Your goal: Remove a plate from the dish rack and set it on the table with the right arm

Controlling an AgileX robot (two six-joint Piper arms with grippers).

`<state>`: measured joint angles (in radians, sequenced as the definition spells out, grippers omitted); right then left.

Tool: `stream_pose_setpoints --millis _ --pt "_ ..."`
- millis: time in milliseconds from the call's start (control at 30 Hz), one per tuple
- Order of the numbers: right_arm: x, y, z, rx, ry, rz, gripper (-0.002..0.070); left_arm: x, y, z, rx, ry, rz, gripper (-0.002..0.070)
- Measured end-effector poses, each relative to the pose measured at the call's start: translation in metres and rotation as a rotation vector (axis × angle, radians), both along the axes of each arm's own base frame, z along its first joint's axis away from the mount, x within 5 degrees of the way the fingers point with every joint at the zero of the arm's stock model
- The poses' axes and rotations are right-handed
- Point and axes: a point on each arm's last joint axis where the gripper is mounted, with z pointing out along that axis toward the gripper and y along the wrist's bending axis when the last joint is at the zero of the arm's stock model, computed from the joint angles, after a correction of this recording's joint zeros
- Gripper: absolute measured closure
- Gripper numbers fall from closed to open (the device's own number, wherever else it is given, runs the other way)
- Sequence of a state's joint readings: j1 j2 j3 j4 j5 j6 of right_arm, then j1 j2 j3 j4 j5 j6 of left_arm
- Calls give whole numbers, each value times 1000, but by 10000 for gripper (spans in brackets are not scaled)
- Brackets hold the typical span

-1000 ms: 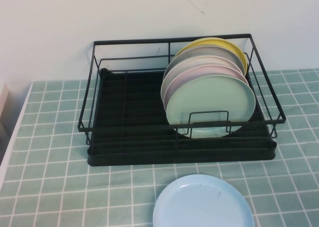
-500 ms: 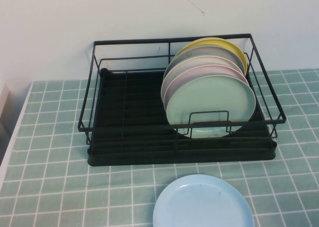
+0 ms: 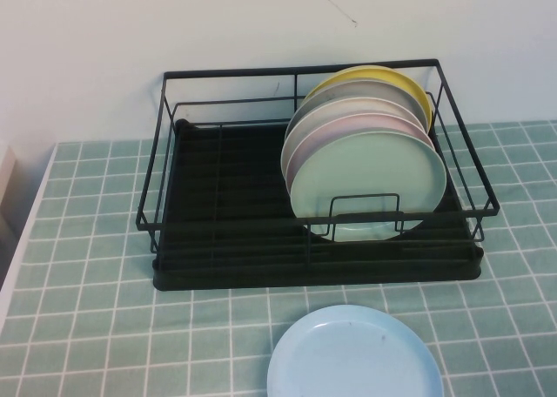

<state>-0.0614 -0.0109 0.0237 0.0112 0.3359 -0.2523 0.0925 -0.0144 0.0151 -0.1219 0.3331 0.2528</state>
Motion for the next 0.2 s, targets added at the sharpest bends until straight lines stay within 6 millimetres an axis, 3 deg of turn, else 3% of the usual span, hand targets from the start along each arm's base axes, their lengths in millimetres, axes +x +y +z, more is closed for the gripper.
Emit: stream_pose_setpoints --millis 200 --pt "0 0 0 2 2 0 678 0 0 0 0 0 0 678"
